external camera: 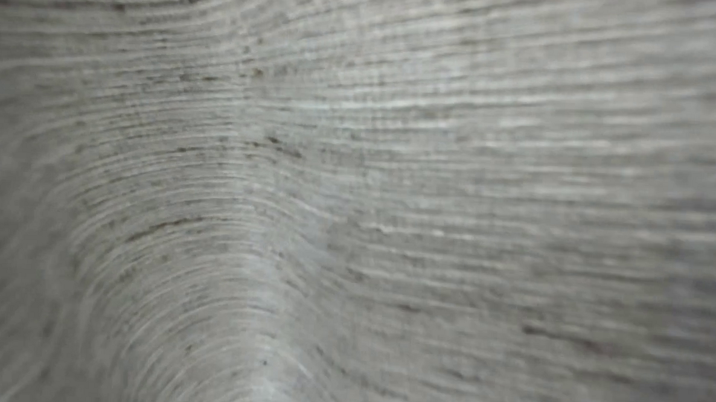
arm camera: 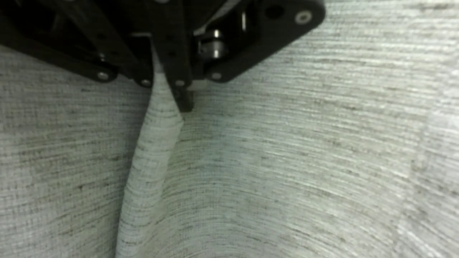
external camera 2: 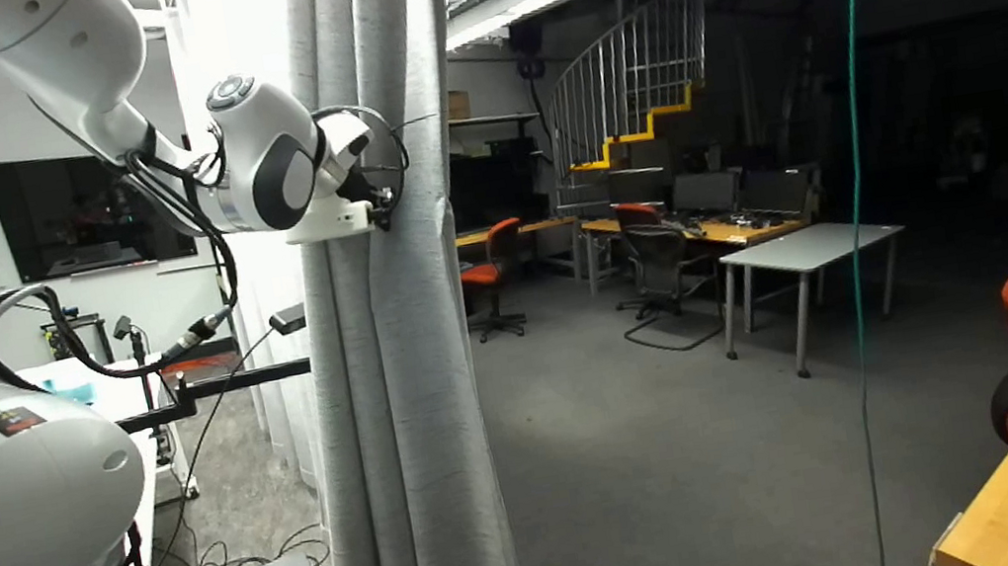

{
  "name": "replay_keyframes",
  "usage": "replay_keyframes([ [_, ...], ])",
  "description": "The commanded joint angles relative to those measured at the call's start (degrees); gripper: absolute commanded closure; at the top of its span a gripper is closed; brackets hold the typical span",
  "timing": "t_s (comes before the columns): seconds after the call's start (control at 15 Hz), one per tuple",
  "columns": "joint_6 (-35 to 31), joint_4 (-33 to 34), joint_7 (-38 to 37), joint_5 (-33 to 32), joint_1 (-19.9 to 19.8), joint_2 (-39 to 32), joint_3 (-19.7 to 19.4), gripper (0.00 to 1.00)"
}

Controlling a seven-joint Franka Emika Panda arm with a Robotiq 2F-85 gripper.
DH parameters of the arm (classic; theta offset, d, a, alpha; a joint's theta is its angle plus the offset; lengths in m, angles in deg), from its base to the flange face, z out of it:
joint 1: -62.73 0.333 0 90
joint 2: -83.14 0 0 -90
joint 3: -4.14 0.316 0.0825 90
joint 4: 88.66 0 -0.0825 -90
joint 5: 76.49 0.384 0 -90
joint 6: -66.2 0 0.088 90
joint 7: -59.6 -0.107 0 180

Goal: Slide the curtain to the left

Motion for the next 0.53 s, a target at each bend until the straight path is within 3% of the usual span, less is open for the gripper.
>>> replay_keyframes([
  [0.0, -0.02, -4.59, -2.81, -3.00, -3.80, -4.08, 2.69, 0.99],
  [0.27, -0.07, -5.92, -3.13, -5.21, -8.13, -3.34, 3.42, 0.99],
  [0.47, -0.36, -6.68, -2.09, -3.94, -12.94, -2.78, 6.66, 0.99],
])
